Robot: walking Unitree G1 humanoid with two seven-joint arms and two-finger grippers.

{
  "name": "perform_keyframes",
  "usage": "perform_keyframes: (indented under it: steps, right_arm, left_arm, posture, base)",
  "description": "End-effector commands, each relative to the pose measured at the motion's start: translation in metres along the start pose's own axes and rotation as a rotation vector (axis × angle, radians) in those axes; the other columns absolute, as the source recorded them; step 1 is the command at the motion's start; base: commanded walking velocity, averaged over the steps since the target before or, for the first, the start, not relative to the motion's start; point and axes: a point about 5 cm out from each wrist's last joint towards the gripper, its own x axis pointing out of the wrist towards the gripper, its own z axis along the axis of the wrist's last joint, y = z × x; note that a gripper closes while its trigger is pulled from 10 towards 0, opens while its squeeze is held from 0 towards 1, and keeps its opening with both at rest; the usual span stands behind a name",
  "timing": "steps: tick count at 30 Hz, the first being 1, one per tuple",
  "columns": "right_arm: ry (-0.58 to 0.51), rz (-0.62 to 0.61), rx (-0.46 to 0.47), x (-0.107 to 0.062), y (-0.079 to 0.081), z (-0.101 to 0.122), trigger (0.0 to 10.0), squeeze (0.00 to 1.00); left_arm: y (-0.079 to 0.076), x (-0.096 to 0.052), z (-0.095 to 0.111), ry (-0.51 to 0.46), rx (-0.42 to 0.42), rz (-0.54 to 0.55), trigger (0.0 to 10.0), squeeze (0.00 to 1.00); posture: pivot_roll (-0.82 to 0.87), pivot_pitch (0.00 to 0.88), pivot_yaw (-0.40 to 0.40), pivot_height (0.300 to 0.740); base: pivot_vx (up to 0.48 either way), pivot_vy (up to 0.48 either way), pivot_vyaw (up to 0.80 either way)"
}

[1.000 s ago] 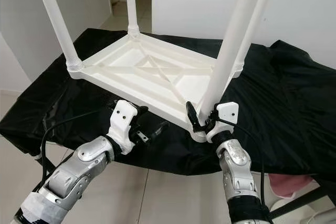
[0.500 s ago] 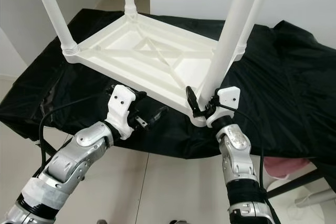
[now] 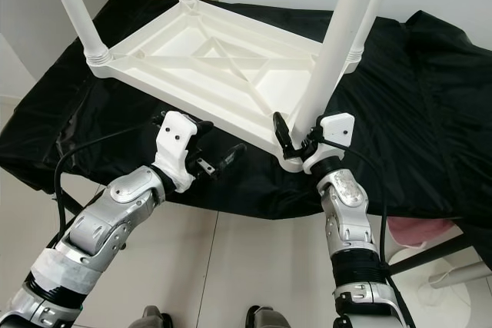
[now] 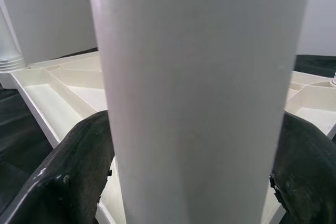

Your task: Building children table

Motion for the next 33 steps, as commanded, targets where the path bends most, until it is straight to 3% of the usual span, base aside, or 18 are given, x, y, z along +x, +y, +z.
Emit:
perform_keyframes:
  steps: [1,17,30,31,32,33]
  right_arm:
    - [0.015,0.005,0.012,0.000,0.000,-0.004,10.0,0.00]
    - [0.018,0.044,0.009,-0.001,0.001,-0.002,10.0,0.00]
    - [0.087,0.177,-0.032,0.000,-0.011,-0.003,10.0,0.00]
    - [0.093,0.187,-0.034,0.000,-0.012,-0.004,9.9,0.00]
    - [0.100,0.196,-0.036,-0.001,-0.013,-0.004,7.9,0.00]
    - [0.104,0.201,-0.036,-0.001,-0.014,-0.004,7.9,0.00]
  left_arm:
    - [-0.004,-0.001,0.001,0.004,0.008,-0.090,10.0,0.00]
    - [-0.006,-0.003,0.001,0.019,0.006,-0.112,10.0,0.00]
    - [-0.027,-0.007,-0.002,0.047,-0.005,-0.267,10.0,0.00]
    - [-0.028,-0.007,-0.002,0.049,-0.004,-0.273,10.0,0.00]
    - [-0.029,-0.008,-0.002,0.052,-0.002,-0.277,10.0,0.00]
    - [-0.029,-0.008,-0.002,0.054,-0.001,-0.279,10.0,0.00]
  posture:
    - [0.07,0.109,-0.001,0.740]
    - [0.06,0.120,0.004,0.740]
    - [0.06,0.131,0.013,0.740]
    - [0.06,0.130,0.013,0.740]
    - [0.06,0.133,0.013,0.740]
    - [0.06,0.134,0.013,0.740]
  base:
    - [0.000,0.000,0.00]
    - [0.000,0.000,0.00]
    - [0.000,0.000,0.00]
    - [0.000,0.000,0.00]
    - [0.000,0.000,0.00]
    - [0.000,0.000,0.00]
